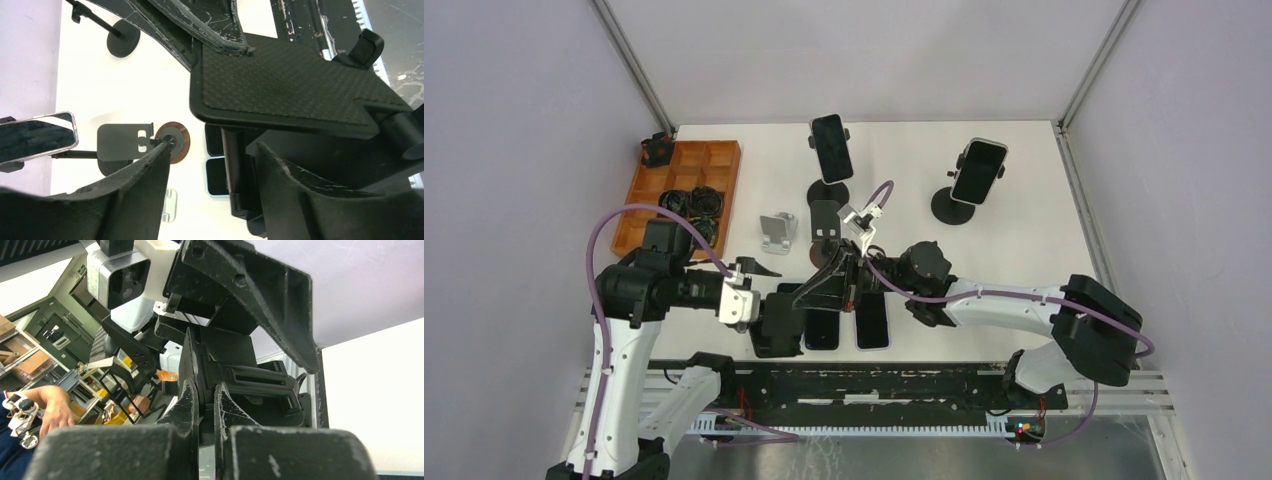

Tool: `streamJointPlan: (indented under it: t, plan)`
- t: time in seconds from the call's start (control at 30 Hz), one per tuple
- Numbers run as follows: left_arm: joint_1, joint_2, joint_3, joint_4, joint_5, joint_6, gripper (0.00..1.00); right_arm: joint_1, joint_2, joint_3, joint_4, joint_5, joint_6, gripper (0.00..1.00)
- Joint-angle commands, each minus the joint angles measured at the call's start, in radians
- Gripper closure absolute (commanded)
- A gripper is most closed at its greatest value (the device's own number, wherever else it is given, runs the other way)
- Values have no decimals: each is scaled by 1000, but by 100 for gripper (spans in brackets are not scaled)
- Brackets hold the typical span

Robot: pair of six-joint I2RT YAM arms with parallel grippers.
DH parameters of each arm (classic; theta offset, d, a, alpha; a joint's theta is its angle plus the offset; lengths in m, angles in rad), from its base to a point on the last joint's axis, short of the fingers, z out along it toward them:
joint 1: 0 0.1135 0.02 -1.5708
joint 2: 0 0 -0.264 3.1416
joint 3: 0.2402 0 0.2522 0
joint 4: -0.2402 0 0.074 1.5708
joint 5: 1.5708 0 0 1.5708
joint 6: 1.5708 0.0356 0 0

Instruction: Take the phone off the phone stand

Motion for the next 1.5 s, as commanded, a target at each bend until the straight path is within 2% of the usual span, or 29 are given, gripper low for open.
streamJointPlan:
  t: [0.0, 0.13, 0.27, 0.4, 0.5, 0.73, 1.0, 1.2, 1.3, 1.47]
  plan:
    - [-3, 3, 10, 38, 26, 10, 24, -40, -71, -1, 39, -27, -6, 100]
    - [-3, -3, 12, 38, -1, 9, 11, -172, -157, -93, -37, -91, -80, 100]
    - [-3, -8, 6, 39, -21, 2, 1, -333, -241, -112, -387, -137, -341, 100]
    - [-3, -8, -1, 51, -21, -47, 0, -413, -230, -53, -726, -56, -660, 100]
    - [-3, -8, 0, 72, -16, -101, 0, -459, -150, -5, -811, -42, -763, 100]
    - [-3, -34, 0, 85, -46, -142, 0, -554, 58, 100, -832, -71, -888, 100]
    - [-3, -44, -20, 96, -44, -153, 0, -619, 173, 149, -711, -193, -940, 100]
    - [-3, -45, -20, 101, -47, -152, 0, -631, 249, 187, -757, -206, -1059, 100]
    - [-3, -46, -21, 101, -46, -152, 0, -633, 268, 197, -785, -185, -1107, 94]
    - [-3, -47, -26, 106, -46, -156, 0, -641, 270, 194, -782, -161, -1126, 72]
